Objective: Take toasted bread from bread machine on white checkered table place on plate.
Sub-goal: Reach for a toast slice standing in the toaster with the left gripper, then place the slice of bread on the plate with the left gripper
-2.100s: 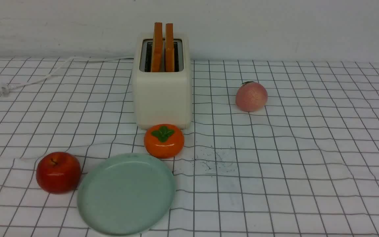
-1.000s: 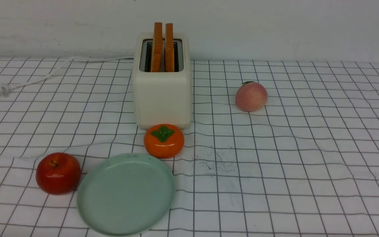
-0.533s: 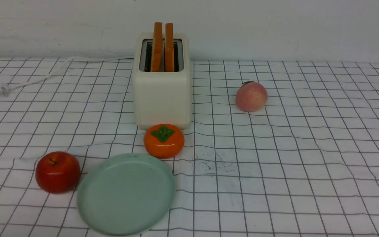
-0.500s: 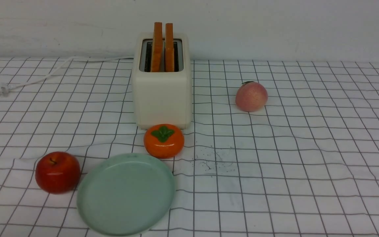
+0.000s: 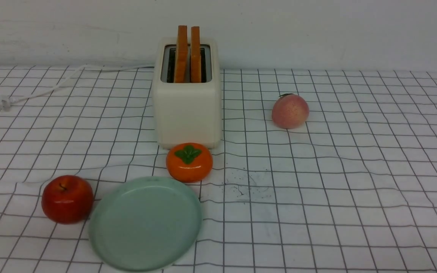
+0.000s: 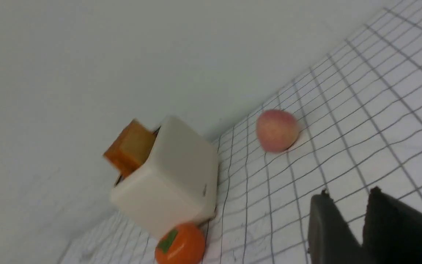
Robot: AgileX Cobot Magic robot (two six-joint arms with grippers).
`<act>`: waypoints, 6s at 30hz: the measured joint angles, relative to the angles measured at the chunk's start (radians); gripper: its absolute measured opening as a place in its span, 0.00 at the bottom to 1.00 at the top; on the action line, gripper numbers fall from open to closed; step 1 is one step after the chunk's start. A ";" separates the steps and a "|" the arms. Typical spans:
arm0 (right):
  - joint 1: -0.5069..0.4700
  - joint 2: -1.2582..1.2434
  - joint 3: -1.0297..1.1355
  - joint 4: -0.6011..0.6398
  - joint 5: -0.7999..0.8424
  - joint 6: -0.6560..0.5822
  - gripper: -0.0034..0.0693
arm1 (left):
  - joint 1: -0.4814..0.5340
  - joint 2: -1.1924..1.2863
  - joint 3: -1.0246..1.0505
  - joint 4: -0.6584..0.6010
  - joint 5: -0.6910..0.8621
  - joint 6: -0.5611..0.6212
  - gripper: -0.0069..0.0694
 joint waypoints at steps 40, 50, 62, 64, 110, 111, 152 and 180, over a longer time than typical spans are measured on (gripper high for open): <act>0.057 0.496 -0.702 -0.055 0.400 -0.509 0.06 | -0.289 1.498 -0.970 0.051 -0.173 0.558 0.59; 0.057 0.496 -0.702 -0.035 0.399 -0.509 0.08 | -0.289 1.651 -1.039 0.086 -0.350 0.587 0.60; 0.057 0.496 -0.702 -0.032 0.397 -0.509 0.09 | -0.289 1.679 -1.039 0.099 -0.325 0.584 0.60; 0.057 0.496 -0.702 -0.031 0.397 -0.509 0.09 | -0.289 1.688 -1.039 0.100 -0.372 0.583 0.60; 0.057 0.496 -0.702 -0.031 0.434 -0.509 0.12 | -0.333 1.729 -1.039 0.187 -0.574 0.535 0.51; 0.057 0.496 -0.702 -0.031 0.434 -0.509 0.12 | -0.333 1.742 -1.039 0.188 -0.585 0.514 0.51; 0.057 0.496 -0.702 -0.018 0.435 -0.509 0.14 | -0.333 1.604 -1.039 0.409 -0.742 0.216 0.16; 0.057 0.496 -0.702 -0.002 0.542 -0.535 0.04 | -0.275 0.958 -0.746 0.296 0.370 0.068 0.16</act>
